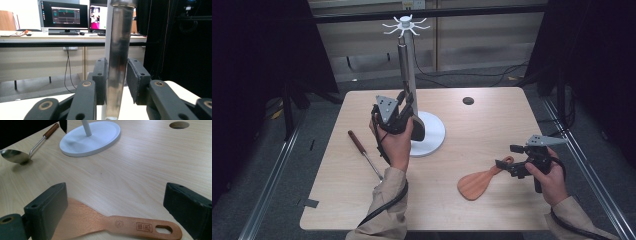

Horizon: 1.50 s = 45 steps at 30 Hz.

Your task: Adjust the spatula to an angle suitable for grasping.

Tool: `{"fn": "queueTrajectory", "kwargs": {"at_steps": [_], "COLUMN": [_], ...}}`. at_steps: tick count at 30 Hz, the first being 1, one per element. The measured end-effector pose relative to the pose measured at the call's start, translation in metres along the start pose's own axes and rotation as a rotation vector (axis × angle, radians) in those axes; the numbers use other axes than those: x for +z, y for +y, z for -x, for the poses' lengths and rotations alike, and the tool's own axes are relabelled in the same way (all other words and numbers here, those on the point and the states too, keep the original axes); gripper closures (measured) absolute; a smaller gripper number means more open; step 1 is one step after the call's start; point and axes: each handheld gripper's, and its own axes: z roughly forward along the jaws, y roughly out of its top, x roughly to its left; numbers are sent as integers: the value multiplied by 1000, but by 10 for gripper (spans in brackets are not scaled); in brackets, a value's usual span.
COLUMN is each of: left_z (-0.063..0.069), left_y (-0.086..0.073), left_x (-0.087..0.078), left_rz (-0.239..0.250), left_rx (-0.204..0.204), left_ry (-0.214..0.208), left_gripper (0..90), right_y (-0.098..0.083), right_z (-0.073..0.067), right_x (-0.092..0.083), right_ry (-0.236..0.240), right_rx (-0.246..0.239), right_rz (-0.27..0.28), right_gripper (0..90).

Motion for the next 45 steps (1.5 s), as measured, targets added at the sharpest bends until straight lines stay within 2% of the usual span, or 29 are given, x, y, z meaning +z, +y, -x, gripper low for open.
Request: {"fn": "queueTrajectory", "kwargs": {"at_steps": [7, 10, 11, 16, 17, 20, 23, 26, 32, 34, 45], "left_z": [-2, -1, -1, 3, 3, 5, 6, 9, 13, 15, 19], "left_y": [4, 7, 10, 27, 31, 43, 52, 60, 75, 81, 103], "left_x": [-4, -8, -9, -17, -19, -22, -23, -23, -19, -16, -4], "left_rz": [19, 53, 64, 164, 177, 213, 237, 251, 281, 297, 323], "left_rx": [8, -7, -1, 2, 17, 25, 17, 15, 29, 19, 34], "left_ry": [7, -2, -5, -29, -32, -43, -56, -63, -77, -80, -97], "left_gripper": [665, 636, 636, 658, 676, 774, 854, 900, 900, 900, 900], "right_y": [0, 0, 0, -1, -1, -1, 0, 0, 0, 0, 0], "right_z": [0, -1, -1, -1, -1, -1, -1, -1, -1, 0, 0], "right_x": [1, 1, 1, 1, 1, 1, 1, 1, 0, 0, 0], "right_ry": [3, 5, 2, 3, 3, 4, 6, 5, 5, 4, 9], "right_rx": [0, 1, 0, 2, 3, 0, -3, -3, 2, 0, 8], "right_rz": [2, 2, 1, -1, -2, -5, -4, -1, 3, 0, 9], "right_gripper": [50, 50, 50, 50, 50, 50, 50, 50, 50, 50, 50]}}
